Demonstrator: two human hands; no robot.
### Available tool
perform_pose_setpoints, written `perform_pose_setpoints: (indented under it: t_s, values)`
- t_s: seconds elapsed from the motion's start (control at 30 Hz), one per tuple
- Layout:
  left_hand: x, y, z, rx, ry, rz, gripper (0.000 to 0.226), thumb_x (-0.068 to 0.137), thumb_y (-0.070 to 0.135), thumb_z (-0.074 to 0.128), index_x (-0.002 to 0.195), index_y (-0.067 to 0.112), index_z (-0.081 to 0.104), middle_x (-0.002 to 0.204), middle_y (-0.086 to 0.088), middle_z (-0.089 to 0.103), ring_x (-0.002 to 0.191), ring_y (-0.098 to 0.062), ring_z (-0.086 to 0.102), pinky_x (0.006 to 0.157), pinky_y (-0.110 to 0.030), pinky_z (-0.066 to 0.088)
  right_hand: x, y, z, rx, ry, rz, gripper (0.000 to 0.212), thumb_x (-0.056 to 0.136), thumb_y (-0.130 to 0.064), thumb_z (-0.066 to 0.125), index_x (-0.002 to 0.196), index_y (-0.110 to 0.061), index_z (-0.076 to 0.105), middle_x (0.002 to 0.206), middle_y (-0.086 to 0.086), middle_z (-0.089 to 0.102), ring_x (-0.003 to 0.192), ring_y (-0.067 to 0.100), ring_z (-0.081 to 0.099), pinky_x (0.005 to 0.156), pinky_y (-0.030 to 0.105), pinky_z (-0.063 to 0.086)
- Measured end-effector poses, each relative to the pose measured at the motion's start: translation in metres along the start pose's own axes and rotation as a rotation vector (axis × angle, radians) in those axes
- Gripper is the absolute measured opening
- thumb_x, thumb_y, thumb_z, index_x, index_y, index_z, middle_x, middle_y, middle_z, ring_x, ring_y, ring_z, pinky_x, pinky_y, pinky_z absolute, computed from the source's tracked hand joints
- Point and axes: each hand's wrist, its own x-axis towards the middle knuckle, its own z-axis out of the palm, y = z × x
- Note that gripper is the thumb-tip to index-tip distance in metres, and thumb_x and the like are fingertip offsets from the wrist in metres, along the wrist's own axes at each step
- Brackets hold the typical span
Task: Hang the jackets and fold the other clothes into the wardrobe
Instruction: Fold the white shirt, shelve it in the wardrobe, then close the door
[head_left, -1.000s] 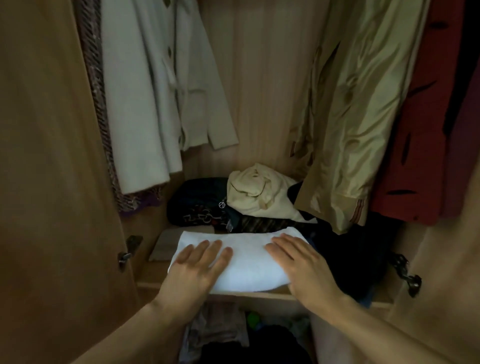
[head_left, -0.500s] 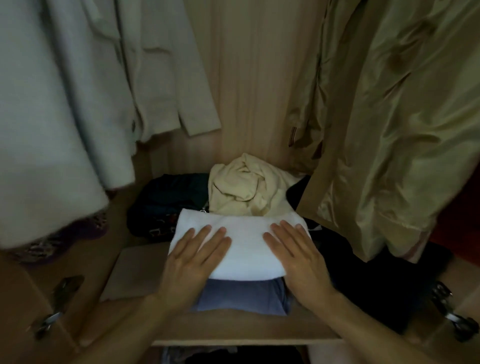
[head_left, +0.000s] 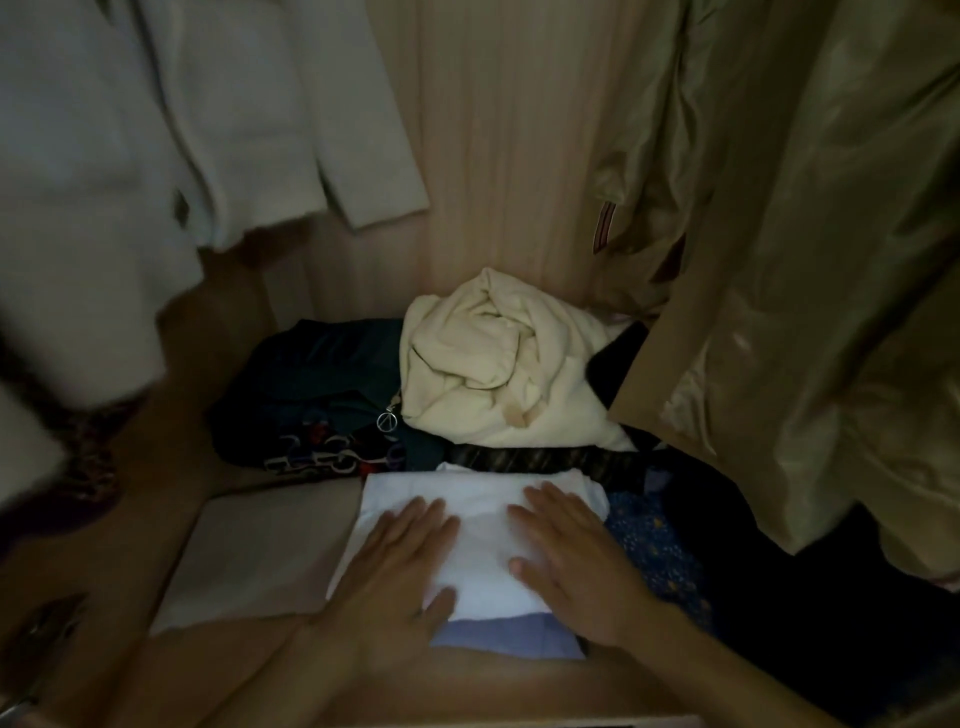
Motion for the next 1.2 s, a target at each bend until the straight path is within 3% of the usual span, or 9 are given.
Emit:
perform_pose_setpoints:
  t_s: [0.17,0.4,0.6,0.73,0.8,0.9,1.0,1.07,1.2]
  values:
    - [0.025,0.017,0.008,-0.064,0.191,-0.128,0.075,0.091,0.075,0.005,0.155,0.039,-0.008,0.162,0.01,-0.025,0.149,-0.013,-0.027,0.121,-0.051,-0.012,0.015,-0.017,0.022,0.076,0.145,0.141,0.066,0.095,-0.071,0.014,0.151,-0.035,0.007,0.161,-0.004,-0.002,0.151,0.019,-0.004,0.123,0.038,-0.007]
    - [0.042,0.002,0.049,-0.142,0.202,-0.249,0.073,0.087,0.084,0.007,0.151,0.053,-0.011,0.163,0.019,-0.018,0.152,-0.011,-0.016,0.12,-0.058,-0.007,0.017,-0.008,0.052,0.131,0.295,0.156,0.061,0.1,-0.06,0.028,0.151,-0.028,0.034,0.162,0.003,0.022,0.151,0.026,0.016,0.121,0.049,0.014]
    - [0.051,-0.004,0.044,-0.174,0.129,-0.277,0.076,0.08,0.089,0.001,0.147,0.057,-0.015,0.16,0.023,-0.024,0.151,-0.009,-0.017,0.119,-0.051,-0.014,0.022,-0.005,0.048,0.132,0.208,0.161,0.059,0.1,-0.059,0.028,0.15,-0.027,0.031,0.161,0.006,0.023,0.149,0.031,0.019,0.119,0.049,0.015]
    - [0.044,0.004,0.023,-0.168,-0.001,-0.284,0.085,0.076,0.087,-0.001,0.151,0.049,-0.014,0.159,0.017,-0.026,0.151,-0.013,-0.017,0.119,-0.056,-0.014,0.02,-0.009,0.036,0.027,0.057,0.207,0.062,0.102,-0.057,0.028,0.153,-0.032,0.003,0.159,-0.002,-0.015,0.152,0.025,-0.009,0.123,0.037,-0.01]
    - [0.035,0.006,0.015,-0.148,-0.037,-0.273,0.083,0.082,0.083,0.004,0.154,0.045,-0.009,0.16,0.014,-0.025,0.151,-0.014,-0.018,0.118,-0.058,-0.013,0.016,-0.015,0.024,0.021,0.016,0.203,0.065,0.103,-0.054,0.028,0.156,-0.029,0.002,0.16,-0.001,-0.017,0.152,0.023,-0.012,0.12,0.032,-0.014]
    - [0.013,0.012,0.008,-0.085,0.005,-0.228,0.074,0.091,0.075,0.004,0.156,0.042,-0.003,0.164,0.011,-0.018,0.151,-0.012,-0.019,0.119,-0.058,-0.01,-0.002,-0.025,0.005,0.034,0.042,0.191,0.065,0.103,-0.052,0.032,0.158,-0.025,0.009,0.164,0.002,-0.009,0.153,0.022,-0.007,0.121,0.03,-0.007]
    - [-0.01,0.016,0.009,-0.049,0.123,-0.199,0.095,0.076,0.076,-0.025,0.157,0.04,0.008,0.167,0.008,-0.002,0.152,-0.013,-0.011,0.121,-0.053,-0.004,-0.028,-0.034,-0.002,0.024,0.102,0.228,0.063,0.102,-0.05,0.037,0.157,-0.022,0.02,0.164,0.002,-0.008,0.153,0.022,-0.004,0.123,0.031,0.003]
    - [-0.023,0.02,0.01,-0.095,0.19,-0.196,0.099,0.074,0.077,-0.028,0.156,0.041,0.014,0.166,0.011,0.006,0.153,-0.011,-0.008,0.118,-0.047,-0.012,-0.047,-0.037,-0.006,-0.005,0.095,0.277,0.063,0.102,-0.05,0.039,0.156,-0.023,0.022,0.165,0.002,-0.007,0.153,0.022,-0.003,0.123,0.033,0.009]
    - [-0.046,0.037,0.007,-0.128,0.178,-0.225,0.095,0.072,0.078,-0.029,0.155,0.048,0.005,0.165,0.017,0.003,0.152,-0.009,-0.007,0.119,-0.056,-0.006,-0.079,-0.042,-0.019,-0.14,0.048,0.328,0.065,0.099,-0.052,0.038,0.156,-0.024,0.022,0.166,0.004,-0.003,0.153,0.025,-0.002,0.122,0.039,0.013]
